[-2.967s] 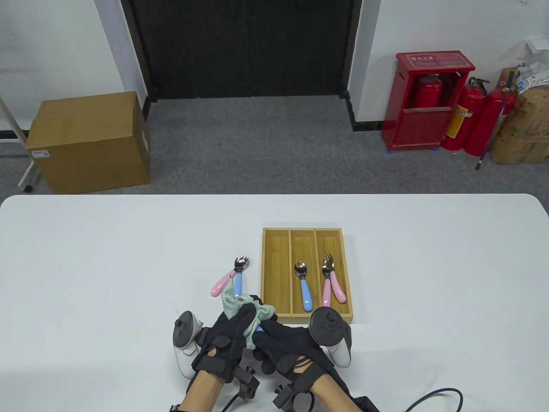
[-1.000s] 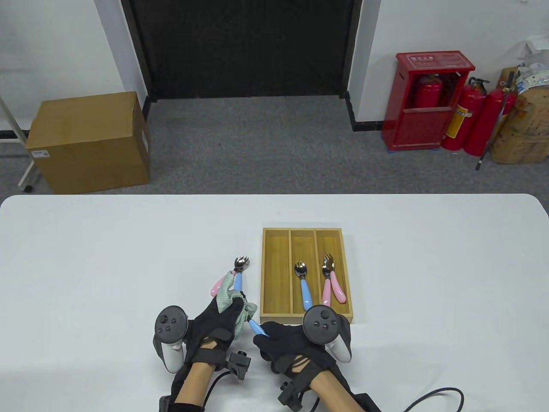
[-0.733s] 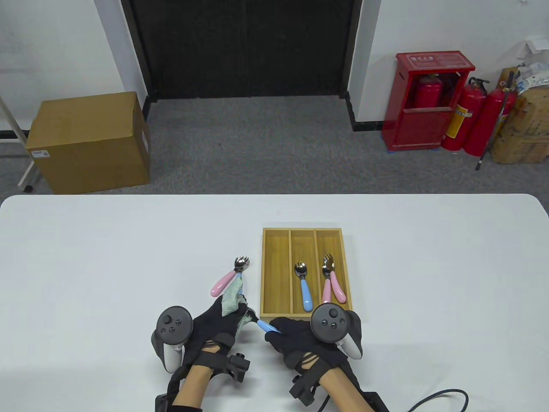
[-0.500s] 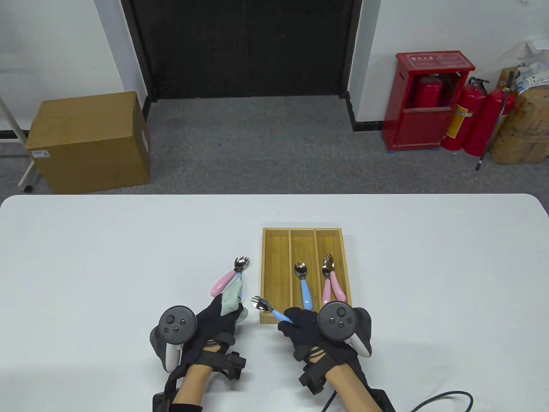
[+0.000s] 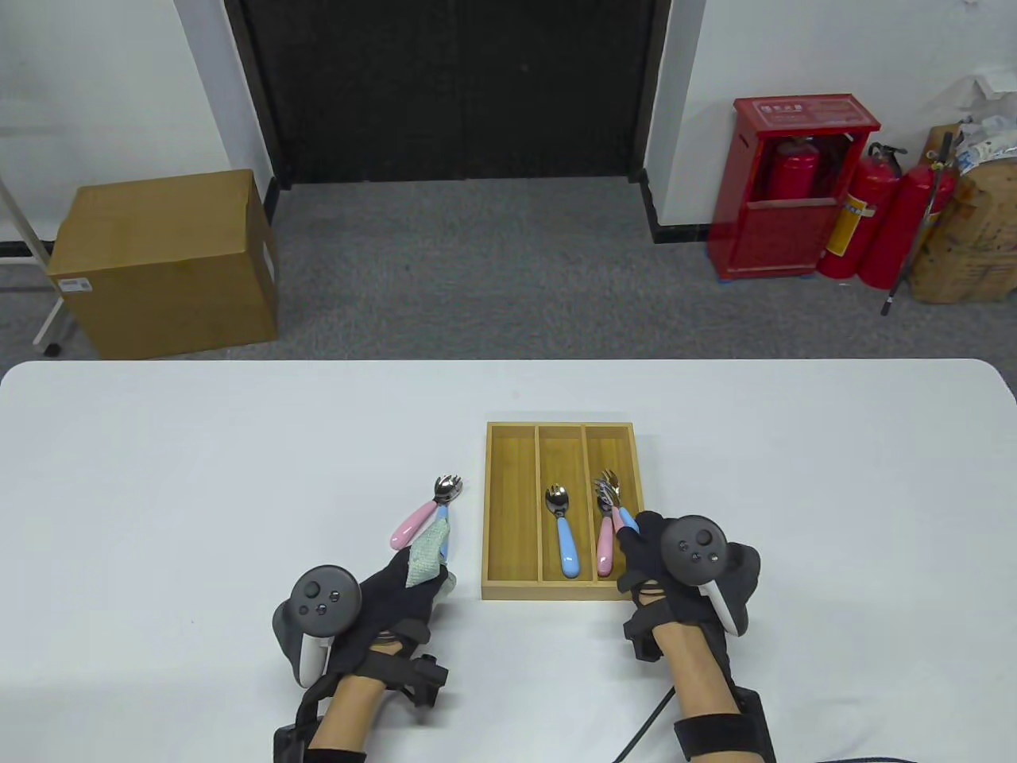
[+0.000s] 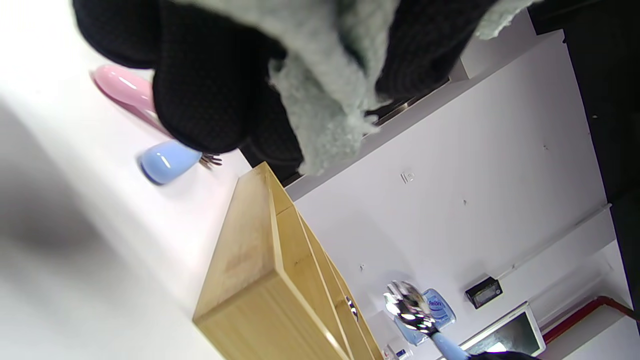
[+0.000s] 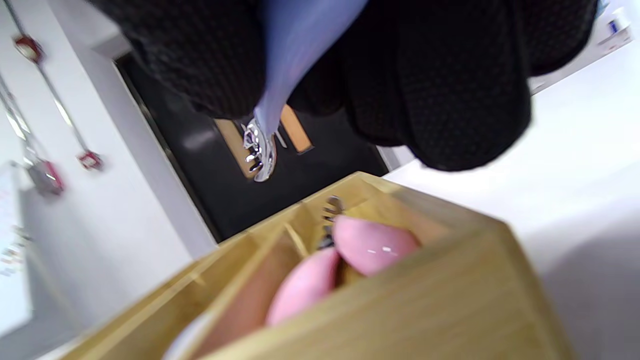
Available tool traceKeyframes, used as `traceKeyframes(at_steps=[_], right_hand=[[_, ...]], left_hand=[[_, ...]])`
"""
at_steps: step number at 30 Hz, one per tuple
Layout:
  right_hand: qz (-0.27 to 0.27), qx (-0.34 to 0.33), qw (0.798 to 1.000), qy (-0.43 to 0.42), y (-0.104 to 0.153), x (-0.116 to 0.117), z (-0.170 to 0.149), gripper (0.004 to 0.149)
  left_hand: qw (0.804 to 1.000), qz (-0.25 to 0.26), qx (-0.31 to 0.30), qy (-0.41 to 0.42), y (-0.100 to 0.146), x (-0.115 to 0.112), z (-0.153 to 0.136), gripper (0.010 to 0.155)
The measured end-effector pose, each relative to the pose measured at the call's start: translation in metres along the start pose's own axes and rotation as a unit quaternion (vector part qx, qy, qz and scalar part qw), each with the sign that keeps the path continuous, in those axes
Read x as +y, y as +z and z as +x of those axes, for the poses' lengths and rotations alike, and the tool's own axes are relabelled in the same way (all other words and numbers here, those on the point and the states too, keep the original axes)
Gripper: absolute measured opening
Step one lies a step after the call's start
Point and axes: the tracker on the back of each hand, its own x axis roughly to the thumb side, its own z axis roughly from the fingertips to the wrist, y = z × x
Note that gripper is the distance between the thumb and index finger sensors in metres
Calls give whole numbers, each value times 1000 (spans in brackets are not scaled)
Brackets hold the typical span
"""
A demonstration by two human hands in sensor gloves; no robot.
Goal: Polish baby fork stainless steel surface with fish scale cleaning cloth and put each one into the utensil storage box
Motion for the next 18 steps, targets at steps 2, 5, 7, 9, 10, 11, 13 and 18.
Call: traceKeyframes(at_steps=[2,5,7,9,10,11,13,18], right_hand=[[7,18,1000,24,-6,7,2,43],[25,39,998,39,-16,17,6,44],[32,49,997,41,-21,22,9,44],[43,57,996,47,-24,27,11,44],[50,61,995,53,-25,30,12,45],[58,63,995,58,-26,33,12,45],[70,69,993,70,-26,38,12,47],[76,61,992,82,-21,41,11,49]], left_hand=[[1000,-1,-1,-3,0,-1,0,43],[1000,-8,1,1,-1,-1,-2,43],[1000,-9,4,3,-2,-1,-3,43],[1000,-10,6,5,-2,0,-4,43],[1000,-10,7,7,-3,0,-4,43],[1000,-12,8,9,-3,0,-5,43],[1000,-14,9,10,-4,0,-6,43],[1000,-19,7,14,-4,-1,-5,44]])
